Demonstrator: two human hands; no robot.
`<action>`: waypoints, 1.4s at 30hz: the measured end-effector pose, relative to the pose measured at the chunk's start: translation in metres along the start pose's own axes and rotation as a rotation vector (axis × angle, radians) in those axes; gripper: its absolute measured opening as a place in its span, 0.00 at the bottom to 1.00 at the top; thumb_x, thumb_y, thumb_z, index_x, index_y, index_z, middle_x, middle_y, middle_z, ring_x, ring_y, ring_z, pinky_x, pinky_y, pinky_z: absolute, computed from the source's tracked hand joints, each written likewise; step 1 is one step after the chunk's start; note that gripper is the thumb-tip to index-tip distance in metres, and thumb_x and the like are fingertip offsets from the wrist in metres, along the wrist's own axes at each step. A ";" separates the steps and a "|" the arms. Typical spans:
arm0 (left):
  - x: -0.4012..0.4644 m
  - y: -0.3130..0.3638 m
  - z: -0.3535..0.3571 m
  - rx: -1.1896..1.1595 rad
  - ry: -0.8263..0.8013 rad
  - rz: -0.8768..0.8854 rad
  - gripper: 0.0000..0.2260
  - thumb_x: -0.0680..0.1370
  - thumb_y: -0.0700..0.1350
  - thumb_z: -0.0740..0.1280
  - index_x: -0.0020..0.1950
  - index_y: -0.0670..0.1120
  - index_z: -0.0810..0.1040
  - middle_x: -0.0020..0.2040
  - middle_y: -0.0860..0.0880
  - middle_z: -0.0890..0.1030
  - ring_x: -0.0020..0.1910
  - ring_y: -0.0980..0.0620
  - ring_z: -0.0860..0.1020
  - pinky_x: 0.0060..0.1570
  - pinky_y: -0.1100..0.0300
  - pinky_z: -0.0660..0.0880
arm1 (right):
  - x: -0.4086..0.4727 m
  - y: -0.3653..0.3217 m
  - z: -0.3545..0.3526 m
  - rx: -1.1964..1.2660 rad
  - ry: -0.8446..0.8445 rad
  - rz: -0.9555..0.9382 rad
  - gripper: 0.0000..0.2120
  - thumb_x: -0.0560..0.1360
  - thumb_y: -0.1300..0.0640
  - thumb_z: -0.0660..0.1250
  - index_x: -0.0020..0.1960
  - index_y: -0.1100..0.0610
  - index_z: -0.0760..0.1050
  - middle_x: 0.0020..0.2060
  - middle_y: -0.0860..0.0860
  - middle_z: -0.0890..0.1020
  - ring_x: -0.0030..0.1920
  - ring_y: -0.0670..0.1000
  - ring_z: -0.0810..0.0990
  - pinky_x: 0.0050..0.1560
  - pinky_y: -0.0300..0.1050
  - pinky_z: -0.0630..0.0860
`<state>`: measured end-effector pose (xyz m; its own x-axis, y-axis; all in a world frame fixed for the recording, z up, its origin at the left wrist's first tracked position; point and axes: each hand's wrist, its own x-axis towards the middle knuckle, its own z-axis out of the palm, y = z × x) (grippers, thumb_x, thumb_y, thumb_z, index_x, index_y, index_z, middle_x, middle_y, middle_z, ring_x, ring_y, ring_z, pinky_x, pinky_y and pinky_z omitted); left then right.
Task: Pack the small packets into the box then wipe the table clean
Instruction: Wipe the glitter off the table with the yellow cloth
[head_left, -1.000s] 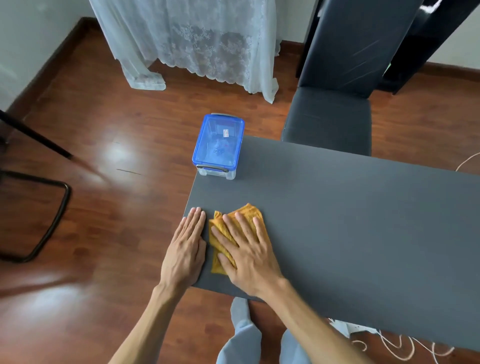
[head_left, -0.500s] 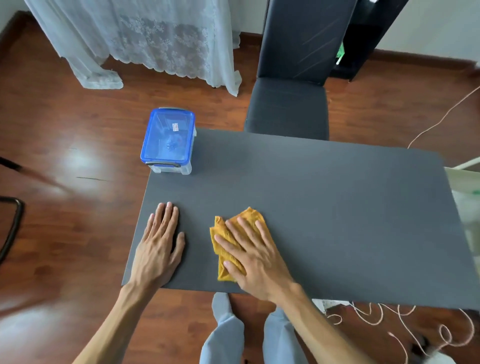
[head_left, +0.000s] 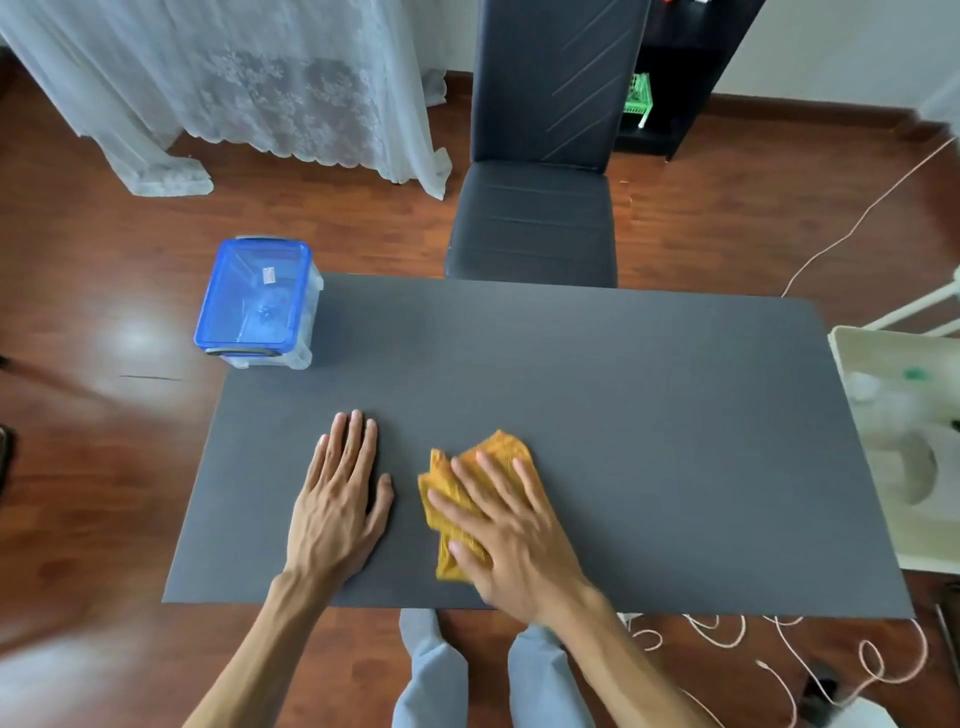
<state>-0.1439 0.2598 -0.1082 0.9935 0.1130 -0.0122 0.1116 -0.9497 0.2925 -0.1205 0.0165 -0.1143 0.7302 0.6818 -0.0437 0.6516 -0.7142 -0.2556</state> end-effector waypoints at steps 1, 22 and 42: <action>0.001 0.007 0.002 0.003 -0.005 0.008 0.28 0.81 0.51 0.52 0.79 0.40 0.58 0.80 0.43 0.56 0.80 0.47 0.50 0.78 0.49 0.51 | -0.026 0.007 0.000 -0.009 -0.010 -0.029 0.30 0.82 0.39 0.56 0.82 0.38 0.53 0.84 0.45 0.53 0.84 0.54 0.49 0.81 0.62 0.44; 0.041 0.118 0.031 -0.060 -0.019 0.048 0.26 0.82 0.50 0.50 0.78 0.40 0.59 0.79 0.44 0.57 0.80 0.47 0.53 0.78 0.53 0.47 | -0.082 0.102 -0.043 0.108 -0.155 0.195 0.34 0.78 0.30 0.54 0.80 0.31 0.46 0.84 0.44 0.44 0.83 0.52 0.38 0.80 0.65 0.40; -0.051 0.172 0.031 -0.041 0.028 0.615 0.12 0.79 0.58 0.67 0.49 0.50 0.81 0.53 0.51 0.81 0.52 0.49 0.78 0.50 0.56 0.72 | -0.175 0.137 -0.075 0.132 -0.004 0.141 0.25 0.69 0.45 0.80 0.65 0.46 0.82 0.61 0.43 0.83 0.60 0.47 0.79 0.55 0.47 0.82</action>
<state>-0.1744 0.0818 -0.0868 0.8747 -0.4437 0.1952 -0.4831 -0.8314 0.2748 -0.1435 -0.2128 -0.0691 0.8113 0.5773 -0.0921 0.5101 -0.7760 -0.3708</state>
